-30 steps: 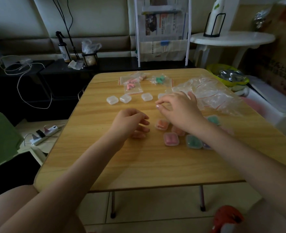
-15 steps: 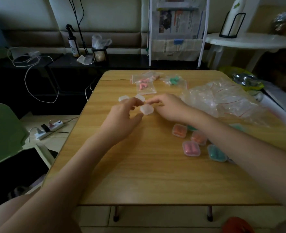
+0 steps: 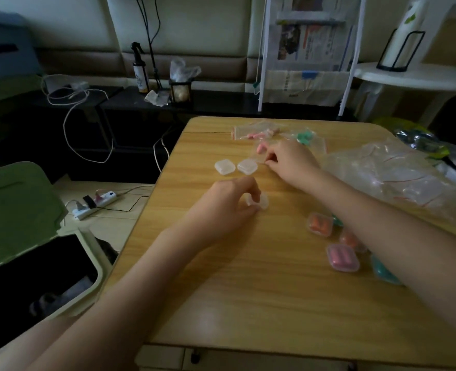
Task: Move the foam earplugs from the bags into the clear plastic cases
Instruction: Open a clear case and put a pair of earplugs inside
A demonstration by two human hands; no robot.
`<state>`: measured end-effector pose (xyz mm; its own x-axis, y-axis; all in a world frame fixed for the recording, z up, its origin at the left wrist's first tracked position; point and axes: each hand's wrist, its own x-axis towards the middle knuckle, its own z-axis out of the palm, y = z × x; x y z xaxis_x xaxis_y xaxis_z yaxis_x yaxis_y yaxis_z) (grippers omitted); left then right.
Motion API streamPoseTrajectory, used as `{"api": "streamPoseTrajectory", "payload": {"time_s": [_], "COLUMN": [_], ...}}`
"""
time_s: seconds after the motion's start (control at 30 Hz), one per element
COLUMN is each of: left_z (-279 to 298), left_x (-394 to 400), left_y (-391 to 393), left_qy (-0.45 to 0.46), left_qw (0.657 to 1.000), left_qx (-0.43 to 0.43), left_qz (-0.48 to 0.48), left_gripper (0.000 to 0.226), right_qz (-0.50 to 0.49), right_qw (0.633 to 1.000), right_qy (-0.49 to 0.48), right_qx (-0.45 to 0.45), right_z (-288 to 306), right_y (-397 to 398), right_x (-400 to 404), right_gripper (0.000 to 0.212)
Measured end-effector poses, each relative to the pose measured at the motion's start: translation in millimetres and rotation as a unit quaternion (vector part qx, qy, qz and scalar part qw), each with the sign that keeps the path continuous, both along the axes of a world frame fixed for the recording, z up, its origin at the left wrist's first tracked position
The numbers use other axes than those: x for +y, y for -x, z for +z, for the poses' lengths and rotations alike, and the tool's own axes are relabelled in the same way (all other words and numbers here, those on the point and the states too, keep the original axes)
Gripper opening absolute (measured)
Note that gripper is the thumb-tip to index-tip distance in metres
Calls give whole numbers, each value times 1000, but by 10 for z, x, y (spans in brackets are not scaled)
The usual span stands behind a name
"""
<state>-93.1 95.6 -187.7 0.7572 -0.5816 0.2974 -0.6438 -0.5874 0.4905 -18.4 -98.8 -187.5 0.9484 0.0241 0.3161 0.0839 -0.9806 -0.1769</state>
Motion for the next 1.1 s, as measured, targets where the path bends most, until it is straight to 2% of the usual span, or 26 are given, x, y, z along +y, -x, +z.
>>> {"api": "streamPoseTrajectory", "payload": {"time_s": [0.07,0.17,0.27,0.37,0.5,0.6,0.7,0.8,0.93,1.03,1.1], "left_z": [0,20,46,100,184,188,180,180,168,157,148], "left_x": [6,13,0,-35,-119,-178,-210,-251,-297,-336,-359], "left_y": [2,46,123,242,430,462,442,433,407,404,412], "left_qy": [25,86,159,252,346,367,375,366,352,339,312], "left_qw": [1000,993,979,956,912,899,889,893,902,911,929], "left_qx": [15,76,119,135,218,239,260,262,248,234,199], "left_qz": [-4,7,33,59,27,35,40,20,6,6,9], "left_gripper": [11,8,7,9,18,22,17,15,12,10,12], "right_qz": [2,-21,-17,13,70,95,109,99,75,75,92], "right_qw": [999,981,935,886,885,903,903,878,821,809,803], "right_qy": [-33,-160,-305,-429,-444,-406,-404,-460,-563,-581,-588], "right_qx": [-19,-107,-181,-175,-118,-103,-98,-88,-58,-39,-29], "right_z": [-25,55,206,281,258,191,152,131,123,98,82], "right_y": [89,284,621,1059,1497,1593,1597,1576,1563,1548,1540], "right_x": [-33,-55,33,187,349,380,366,320,307,303,303], "right_gripper": [14,8,4,5,3,3,3,5,9,11,14]}}
